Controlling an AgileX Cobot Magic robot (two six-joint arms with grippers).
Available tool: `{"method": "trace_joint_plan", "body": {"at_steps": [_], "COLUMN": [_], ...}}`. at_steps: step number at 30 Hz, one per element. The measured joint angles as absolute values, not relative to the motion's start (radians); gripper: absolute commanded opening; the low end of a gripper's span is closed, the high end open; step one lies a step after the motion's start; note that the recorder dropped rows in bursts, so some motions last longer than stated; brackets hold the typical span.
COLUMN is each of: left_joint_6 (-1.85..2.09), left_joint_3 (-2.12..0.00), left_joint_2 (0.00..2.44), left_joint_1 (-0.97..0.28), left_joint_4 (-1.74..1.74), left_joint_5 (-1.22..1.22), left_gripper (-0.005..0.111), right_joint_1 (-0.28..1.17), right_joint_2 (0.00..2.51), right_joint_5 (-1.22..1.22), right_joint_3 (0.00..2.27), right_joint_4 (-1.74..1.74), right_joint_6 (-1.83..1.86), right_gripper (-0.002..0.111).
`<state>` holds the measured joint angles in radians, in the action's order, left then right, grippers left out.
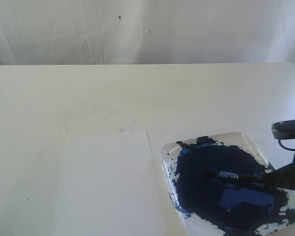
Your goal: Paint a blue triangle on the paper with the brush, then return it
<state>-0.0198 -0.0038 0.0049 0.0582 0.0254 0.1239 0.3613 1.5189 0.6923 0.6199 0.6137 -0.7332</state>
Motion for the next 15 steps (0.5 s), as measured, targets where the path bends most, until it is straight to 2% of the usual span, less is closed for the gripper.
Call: {"method": "trace_joint_plan", "body": {"at_steps": [15], "left_joint_6": [-0.020], "left_joint_3": [-0.004], "left_joint_2": [0.005], "left_joint_1": [0.058], "left_joint_4": [0.025], "left_joint_5": [0.124], "left_gripper": [0.000], "right_joint_1": [0.361], "right_joint_2": [1.543], "right_joint_5": [0.656], "right_joint_3": [0.655], "right_joint_4": [0.664], "right_joint_6": [-0.781], "right_gripper": [0.000]}}
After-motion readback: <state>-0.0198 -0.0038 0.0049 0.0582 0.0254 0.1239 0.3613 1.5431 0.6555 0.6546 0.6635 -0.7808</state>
